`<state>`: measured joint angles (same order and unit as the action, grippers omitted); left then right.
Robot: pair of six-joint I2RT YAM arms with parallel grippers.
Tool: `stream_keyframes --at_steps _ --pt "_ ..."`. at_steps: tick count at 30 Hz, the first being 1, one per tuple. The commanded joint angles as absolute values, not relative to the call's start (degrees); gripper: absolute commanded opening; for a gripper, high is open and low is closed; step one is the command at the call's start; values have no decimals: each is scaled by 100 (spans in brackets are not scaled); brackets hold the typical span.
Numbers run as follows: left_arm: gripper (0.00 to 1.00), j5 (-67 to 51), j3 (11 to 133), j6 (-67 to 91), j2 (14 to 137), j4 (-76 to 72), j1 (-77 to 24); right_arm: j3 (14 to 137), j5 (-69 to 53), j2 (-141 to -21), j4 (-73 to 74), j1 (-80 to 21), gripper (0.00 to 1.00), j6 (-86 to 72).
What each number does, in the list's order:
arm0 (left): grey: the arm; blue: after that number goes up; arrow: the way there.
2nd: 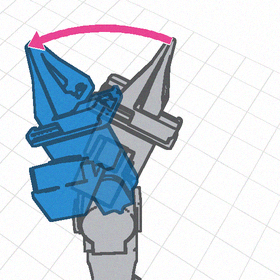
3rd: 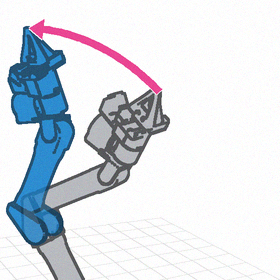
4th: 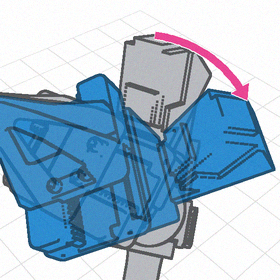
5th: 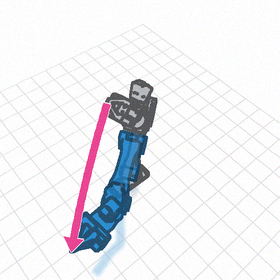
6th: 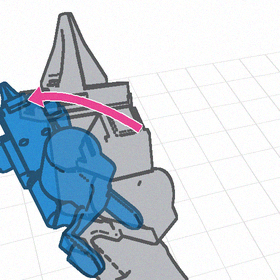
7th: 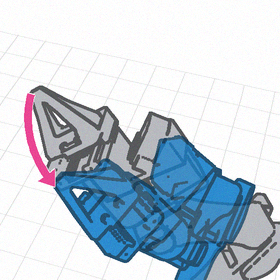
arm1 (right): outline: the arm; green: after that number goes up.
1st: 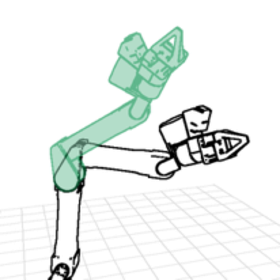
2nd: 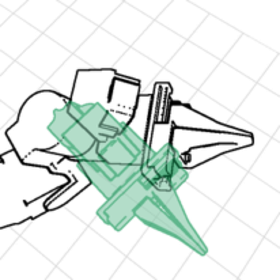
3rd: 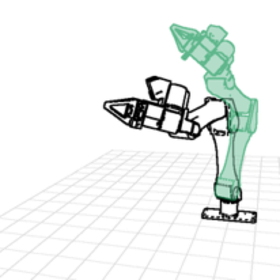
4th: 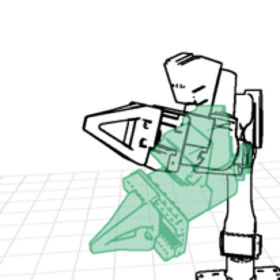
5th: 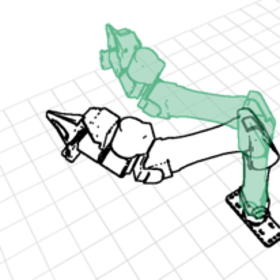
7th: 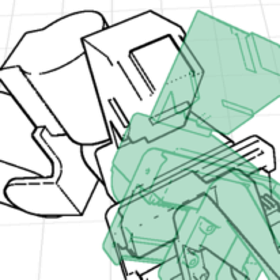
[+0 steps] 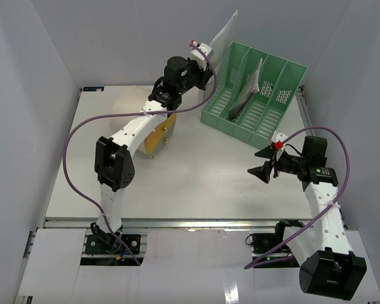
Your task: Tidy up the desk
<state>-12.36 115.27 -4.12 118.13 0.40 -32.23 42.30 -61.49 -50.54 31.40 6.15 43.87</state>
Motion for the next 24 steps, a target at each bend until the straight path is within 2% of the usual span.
stream_keyframes --at_steps 1,5,13,24 --pt "0 -1561 12391 -200 12002 -756 -3160 4325 -6574 -5069 2856 659 75 4344" --pt "0 -1901 12212 205 11985 -1002 -3120 4327 -6552 -5106 2856 650 75 4335" --pt "0 -1652 10576 125 10770 -2028 -3137 4342 -6591 -5192 2849 650 75 4333" --pt "0 -2249 10277 447 10479 -2144 -3155 4324 -6583 -5167 2840 650 75 4369"
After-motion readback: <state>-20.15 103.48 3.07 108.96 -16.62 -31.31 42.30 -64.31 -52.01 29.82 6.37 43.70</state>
